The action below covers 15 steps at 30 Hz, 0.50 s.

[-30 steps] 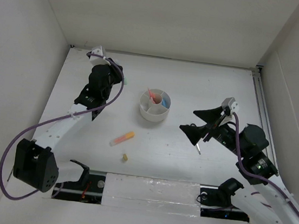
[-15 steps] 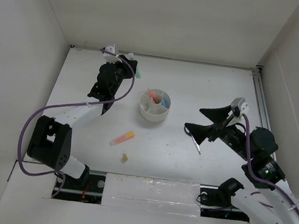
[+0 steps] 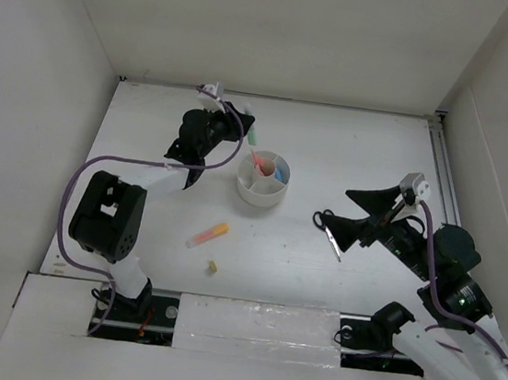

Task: Sort the stationery into containers
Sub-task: Place the stationery into the container

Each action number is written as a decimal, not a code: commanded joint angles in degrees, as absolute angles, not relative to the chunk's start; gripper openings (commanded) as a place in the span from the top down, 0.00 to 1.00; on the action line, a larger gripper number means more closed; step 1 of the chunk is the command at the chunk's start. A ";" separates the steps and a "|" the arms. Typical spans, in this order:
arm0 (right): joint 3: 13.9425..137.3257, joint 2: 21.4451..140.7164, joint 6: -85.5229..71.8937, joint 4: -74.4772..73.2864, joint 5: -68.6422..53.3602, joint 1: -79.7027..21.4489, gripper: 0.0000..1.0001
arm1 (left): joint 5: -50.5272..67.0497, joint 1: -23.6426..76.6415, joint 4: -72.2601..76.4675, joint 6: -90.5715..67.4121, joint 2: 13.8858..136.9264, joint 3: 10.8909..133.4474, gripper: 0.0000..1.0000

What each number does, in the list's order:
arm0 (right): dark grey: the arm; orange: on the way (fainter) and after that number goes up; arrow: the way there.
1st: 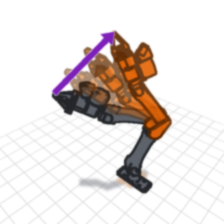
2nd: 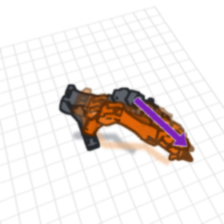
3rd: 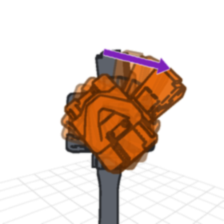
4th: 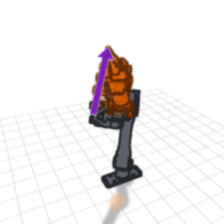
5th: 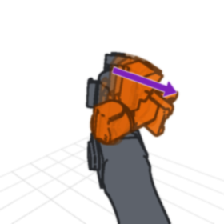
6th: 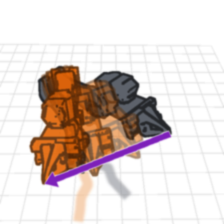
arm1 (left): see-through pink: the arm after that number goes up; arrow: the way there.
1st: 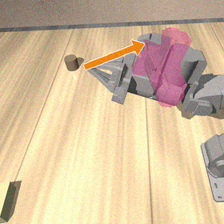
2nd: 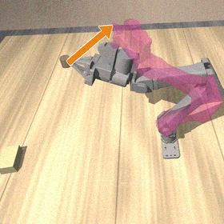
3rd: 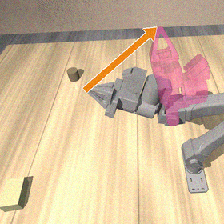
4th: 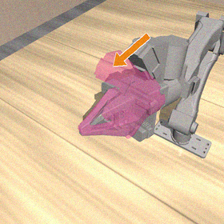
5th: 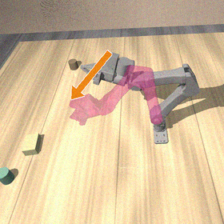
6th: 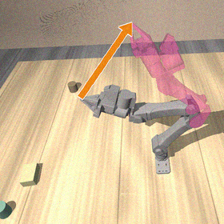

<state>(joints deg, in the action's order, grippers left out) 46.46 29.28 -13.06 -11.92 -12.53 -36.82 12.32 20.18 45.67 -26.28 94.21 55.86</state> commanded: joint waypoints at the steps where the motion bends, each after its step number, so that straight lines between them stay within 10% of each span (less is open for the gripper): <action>1: 49.04 28.39 -12.92 -12.74 -11.60 -37.18 0.00 | 17.48 20.21 51.15 -26.72 95.27 59.24 1.00; 15: 49.57 26.81 -11.87 -14.41 -11.07 -37.18 0.00 | 16.17 22.68 50.01 -23.38 97.55 59.33 1.00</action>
<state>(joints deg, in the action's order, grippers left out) 46.78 27.57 -12.64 -14.66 -11.92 -36.82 15.44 22.17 46.57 -24.97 97.17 57.04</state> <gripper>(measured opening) 0.999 0.190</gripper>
